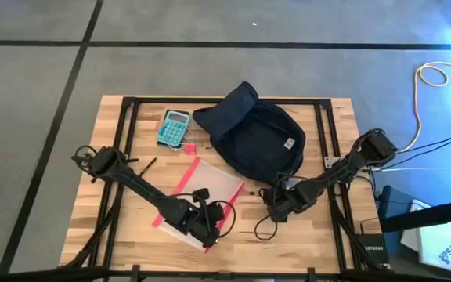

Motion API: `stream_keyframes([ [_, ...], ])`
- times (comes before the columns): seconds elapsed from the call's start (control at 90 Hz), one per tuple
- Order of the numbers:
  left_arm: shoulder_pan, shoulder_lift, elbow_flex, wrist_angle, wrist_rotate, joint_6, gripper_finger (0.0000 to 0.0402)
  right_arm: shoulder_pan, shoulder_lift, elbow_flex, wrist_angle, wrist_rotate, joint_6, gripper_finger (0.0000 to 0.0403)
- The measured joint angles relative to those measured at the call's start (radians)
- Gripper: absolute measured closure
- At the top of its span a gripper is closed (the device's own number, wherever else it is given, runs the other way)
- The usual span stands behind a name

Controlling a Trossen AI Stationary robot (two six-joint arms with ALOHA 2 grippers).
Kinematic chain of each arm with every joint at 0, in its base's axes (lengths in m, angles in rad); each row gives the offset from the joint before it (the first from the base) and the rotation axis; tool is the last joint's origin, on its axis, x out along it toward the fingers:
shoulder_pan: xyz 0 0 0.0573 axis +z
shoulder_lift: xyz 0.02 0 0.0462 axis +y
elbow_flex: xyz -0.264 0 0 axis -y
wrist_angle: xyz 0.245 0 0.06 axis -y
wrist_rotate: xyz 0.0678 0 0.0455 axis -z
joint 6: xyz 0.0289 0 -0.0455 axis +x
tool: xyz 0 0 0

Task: Unpack backpack
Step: Put the purple chocolate bar into the transparent zip bag

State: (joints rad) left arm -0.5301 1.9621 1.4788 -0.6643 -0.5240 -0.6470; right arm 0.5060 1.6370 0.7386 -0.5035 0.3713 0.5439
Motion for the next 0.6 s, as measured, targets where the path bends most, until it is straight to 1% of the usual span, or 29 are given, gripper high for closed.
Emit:
stream_keyframes([
  [0.1, 0.001, 0.000, 0.000, 0.000, 0.000, 0.000, 0.0402, -0.017, 0.005, -0.001, 0.002, -0.001, -0.001, 0.0313],
  [0.356, 0.001, 0.000, 0.000, 0.000, 0.000, 0.000, 0.0402, -0.016, 0.007, -0.002, 0.005, 0.002, -0.003, 0.0373],
  [0.444, 0.001, 0.000, 0.000, 0.000, 0.000, 0.000, 0.0402, -0.017, 0.003, 0.019, -0.003, -0.001, -0.003, 0.0394],
  [0.522, 0.001, 0.000, 0.000, 0.000, 0.000, 0.000, 0.0402, -0.011, 0.000, 0.058, -0.014, -0.022, -0.015, 0.0401],
  [0.6, 0.001, 0.000, 0.000, 0.000, 0.000, 0.000, 0.0402, 0.001, -0.008, 0.120, 0.002, -0.019, -0.050, 0.0401],
])
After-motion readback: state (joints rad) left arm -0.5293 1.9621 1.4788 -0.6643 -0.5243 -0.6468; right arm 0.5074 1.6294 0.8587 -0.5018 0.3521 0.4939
